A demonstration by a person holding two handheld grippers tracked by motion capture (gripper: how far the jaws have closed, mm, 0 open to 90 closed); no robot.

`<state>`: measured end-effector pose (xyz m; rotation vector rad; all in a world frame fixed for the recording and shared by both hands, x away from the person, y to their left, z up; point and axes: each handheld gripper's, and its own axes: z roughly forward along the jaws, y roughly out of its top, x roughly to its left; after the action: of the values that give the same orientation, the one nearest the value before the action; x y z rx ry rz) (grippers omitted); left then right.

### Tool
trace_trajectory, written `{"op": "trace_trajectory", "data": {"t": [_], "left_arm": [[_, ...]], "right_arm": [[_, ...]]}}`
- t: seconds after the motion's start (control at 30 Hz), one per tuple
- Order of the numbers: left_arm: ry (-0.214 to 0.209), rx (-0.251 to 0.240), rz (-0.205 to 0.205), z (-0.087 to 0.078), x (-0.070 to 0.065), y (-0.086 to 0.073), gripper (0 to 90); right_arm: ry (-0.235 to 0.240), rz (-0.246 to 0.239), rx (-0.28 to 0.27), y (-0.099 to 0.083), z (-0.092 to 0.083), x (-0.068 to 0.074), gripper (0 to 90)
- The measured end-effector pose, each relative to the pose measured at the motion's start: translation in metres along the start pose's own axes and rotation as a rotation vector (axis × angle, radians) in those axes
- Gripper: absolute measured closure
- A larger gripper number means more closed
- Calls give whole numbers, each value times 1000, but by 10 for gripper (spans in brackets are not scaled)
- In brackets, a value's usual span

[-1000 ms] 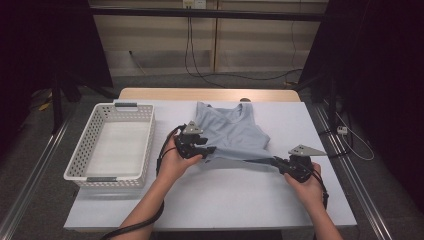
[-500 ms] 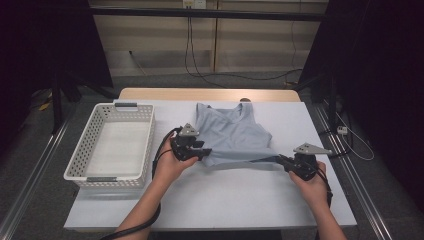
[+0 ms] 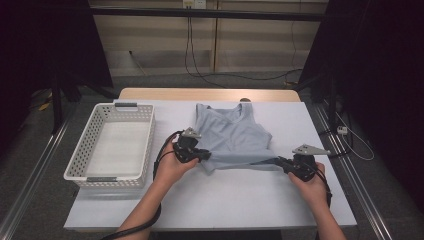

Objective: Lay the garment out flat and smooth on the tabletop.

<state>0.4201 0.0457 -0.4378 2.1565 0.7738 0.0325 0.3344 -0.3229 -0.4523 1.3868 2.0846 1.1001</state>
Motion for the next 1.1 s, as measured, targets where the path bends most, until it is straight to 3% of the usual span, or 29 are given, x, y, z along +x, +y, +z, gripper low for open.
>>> {"op": "trace_trajectory", "data": {"t": [0.1,0.37,0.5,0.77,1.1], "left_arm": [[0,-2,-1,-2,0,1,840],[11,-93,6,-20,4,11,846],[22,-113,9,-25,6,16,847],[39,-155,11,-25,11,22,848],[64,-203,7,-22,21,28,849]], "right_arm": [[-3,2,2,1,0,0,869],[5,-9,6,1,0,2,874],[14,-7,12,2,2,5,872],[29,-30,22,2,4,15,819],[55,-35,17,1,0,19,849]]}}
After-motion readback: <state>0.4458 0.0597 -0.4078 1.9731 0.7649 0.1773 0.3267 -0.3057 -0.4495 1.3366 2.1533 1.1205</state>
